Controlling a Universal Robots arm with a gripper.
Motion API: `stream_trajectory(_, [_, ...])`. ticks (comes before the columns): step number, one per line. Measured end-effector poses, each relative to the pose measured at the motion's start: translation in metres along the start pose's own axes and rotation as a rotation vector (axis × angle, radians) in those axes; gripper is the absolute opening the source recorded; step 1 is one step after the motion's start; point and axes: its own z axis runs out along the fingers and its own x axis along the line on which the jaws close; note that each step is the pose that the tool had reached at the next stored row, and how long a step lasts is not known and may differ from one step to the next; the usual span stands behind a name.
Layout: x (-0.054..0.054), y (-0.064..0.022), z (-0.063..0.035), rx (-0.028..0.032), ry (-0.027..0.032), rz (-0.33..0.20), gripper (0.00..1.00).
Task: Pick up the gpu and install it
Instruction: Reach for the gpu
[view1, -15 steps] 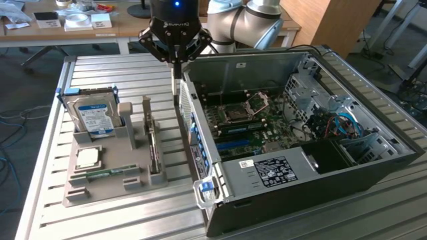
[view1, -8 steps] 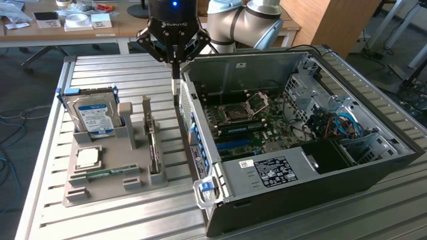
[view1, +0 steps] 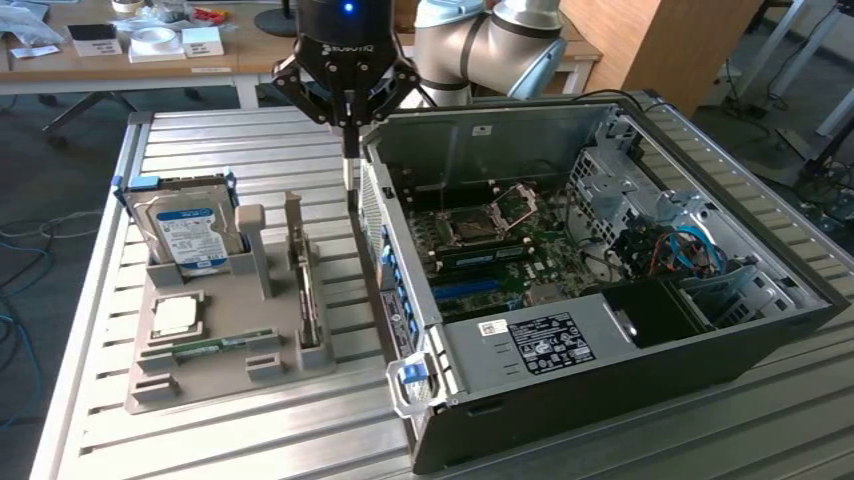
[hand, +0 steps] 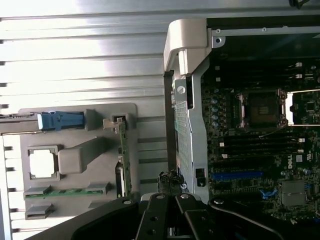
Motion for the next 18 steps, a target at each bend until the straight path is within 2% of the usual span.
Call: stream_trajectory(18, [0.0077,-0.0006,0.0004,-0.0001,0.0,0.0,0.11])
